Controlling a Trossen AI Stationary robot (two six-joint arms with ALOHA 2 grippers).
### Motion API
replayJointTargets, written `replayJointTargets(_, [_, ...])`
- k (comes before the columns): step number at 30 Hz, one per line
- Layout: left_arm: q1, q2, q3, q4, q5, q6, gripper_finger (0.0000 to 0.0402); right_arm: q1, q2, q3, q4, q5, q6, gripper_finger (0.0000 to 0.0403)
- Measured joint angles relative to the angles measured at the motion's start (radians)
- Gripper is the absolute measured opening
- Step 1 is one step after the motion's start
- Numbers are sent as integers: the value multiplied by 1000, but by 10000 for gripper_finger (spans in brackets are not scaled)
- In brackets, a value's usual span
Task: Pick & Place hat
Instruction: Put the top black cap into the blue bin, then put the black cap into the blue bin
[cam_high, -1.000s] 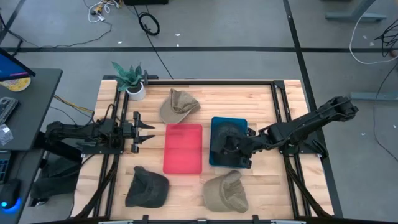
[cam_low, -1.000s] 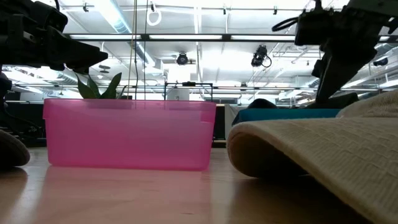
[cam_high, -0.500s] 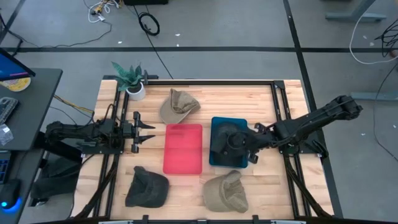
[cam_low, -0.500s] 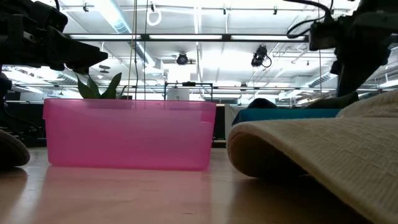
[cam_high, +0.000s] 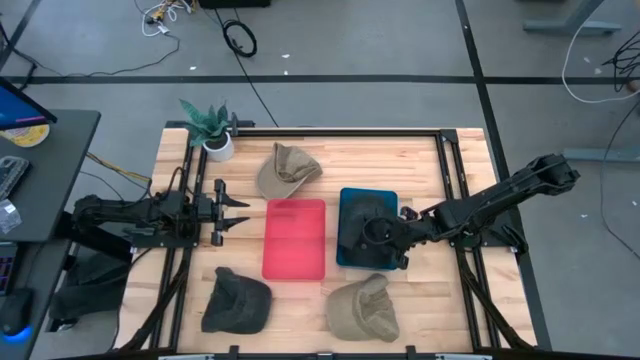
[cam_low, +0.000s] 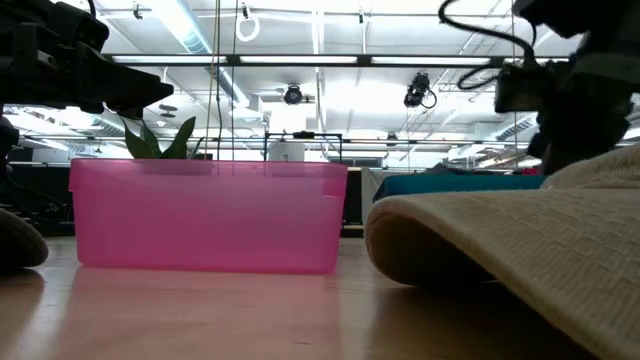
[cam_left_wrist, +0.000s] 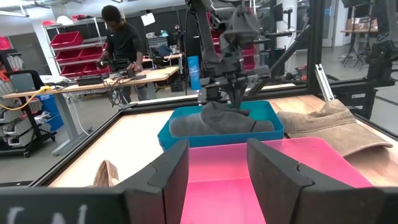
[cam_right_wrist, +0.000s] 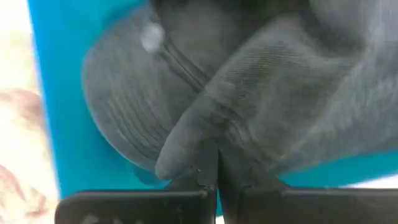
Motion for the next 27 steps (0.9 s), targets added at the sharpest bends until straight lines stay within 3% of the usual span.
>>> replayJointTargets(15, [0,0,0,0,0,0,165,0,0,101,-12,-10,-109,15])
replayJointTargets(23, [0,0,0,0,0,0,165,-7,0,149,20,28,-330,15])
replayJointTargets(27, [0,0,0,0,0,0,165,-15,0,154,130,81,-430,15])
